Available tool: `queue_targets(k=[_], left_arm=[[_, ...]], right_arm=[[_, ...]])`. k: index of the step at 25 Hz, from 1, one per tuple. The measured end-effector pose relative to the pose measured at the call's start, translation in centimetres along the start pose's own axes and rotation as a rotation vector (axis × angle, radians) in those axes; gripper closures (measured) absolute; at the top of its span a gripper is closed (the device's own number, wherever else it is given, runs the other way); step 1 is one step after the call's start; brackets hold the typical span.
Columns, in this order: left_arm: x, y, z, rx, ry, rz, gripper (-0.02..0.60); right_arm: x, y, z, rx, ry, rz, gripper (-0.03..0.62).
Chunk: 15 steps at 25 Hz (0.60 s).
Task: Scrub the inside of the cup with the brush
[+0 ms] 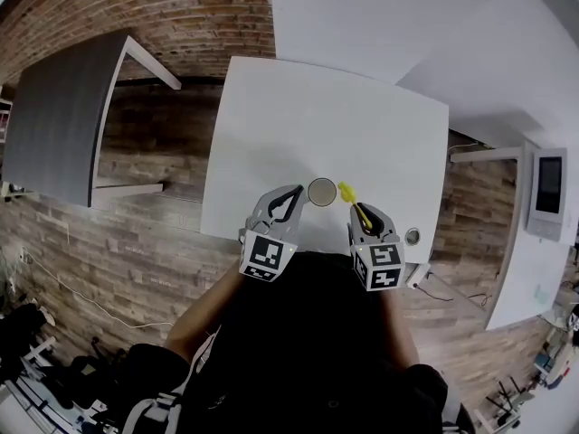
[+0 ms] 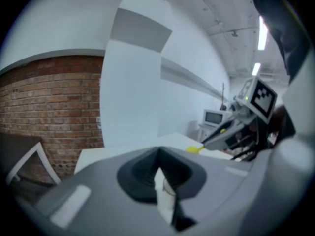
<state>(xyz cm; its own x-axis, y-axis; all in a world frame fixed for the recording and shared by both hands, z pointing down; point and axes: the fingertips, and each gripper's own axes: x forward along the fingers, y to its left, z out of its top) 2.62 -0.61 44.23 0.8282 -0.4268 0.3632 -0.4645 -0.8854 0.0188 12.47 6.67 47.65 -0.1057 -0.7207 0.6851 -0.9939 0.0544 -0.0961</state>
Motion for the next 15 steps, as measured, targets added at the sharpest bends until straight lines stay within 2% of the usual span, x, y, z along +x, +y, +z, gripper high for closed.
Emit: queue_targets(k=[15], left_arm=[[0.40, -0.62, -0.58, -0.004, 0.008, -0.011, 0.578]], right_arm=[[0.20, 0.59, -0.88, 0.030, 0.008, 0.010, 0.563]])
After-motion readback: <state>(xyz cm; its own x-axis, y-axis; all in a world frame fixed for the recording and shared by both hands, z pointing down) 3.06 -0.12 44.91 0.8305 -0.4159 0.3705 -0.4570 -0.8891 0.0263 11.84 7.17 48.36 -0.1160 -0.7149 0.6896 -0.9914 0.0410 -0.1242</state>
